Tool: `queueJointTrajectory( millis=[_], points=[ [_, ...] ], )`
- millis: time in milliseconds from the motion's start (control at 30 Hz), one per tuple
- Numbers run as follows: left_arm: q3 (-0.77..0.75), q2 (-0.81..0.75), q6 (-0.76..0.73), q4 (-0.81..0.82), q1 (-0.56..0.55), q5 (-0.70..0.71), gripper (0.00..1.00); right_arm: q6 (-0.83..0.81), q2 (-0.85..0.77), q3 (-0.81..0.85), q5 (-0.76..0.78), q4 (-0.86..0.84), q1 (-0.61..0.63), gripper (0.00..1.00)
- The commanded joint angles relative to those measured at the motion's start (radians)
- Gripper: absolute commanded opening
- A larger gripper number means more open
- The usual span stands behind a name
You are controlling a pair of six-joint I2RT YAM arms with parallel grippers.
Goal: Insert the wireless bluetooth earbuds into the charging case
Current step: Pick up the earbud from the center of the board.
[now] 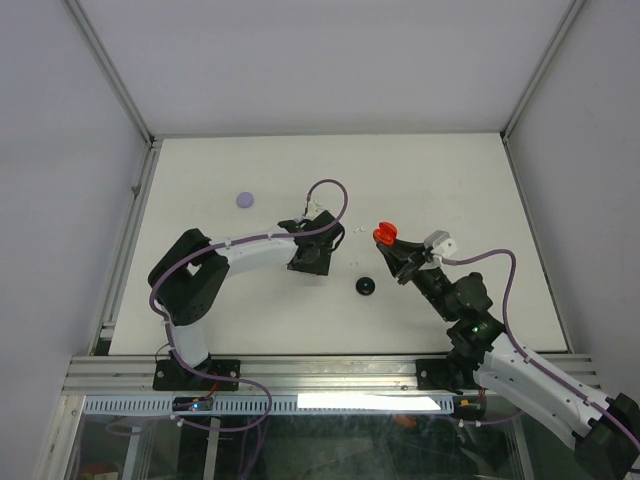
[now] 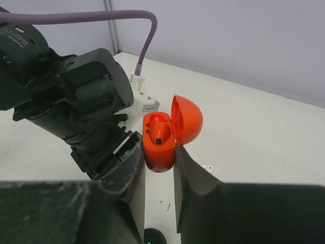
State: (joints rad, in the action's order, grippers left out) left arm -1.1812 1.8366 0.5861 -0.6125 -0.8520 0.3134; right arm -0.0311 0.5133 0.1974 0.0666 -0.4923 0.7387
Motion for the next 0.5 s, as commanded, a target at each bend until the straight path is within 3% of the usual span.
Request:
queueJointTrajectory(
  millis=[0,467],
  points=[
    [0.008,-0.023,-0.01,-0.035,-0.011,0.023,0.52,0.01,-0.003,0.001,-0.007,-0.052,0.002,0.0],
    [-0.004,-0.062,-0.031,-0.064,-0.009,0.013,0.47,0.017,0.017,-0.001,-0.017,-0.076,0.003,0.0]
  ],
)
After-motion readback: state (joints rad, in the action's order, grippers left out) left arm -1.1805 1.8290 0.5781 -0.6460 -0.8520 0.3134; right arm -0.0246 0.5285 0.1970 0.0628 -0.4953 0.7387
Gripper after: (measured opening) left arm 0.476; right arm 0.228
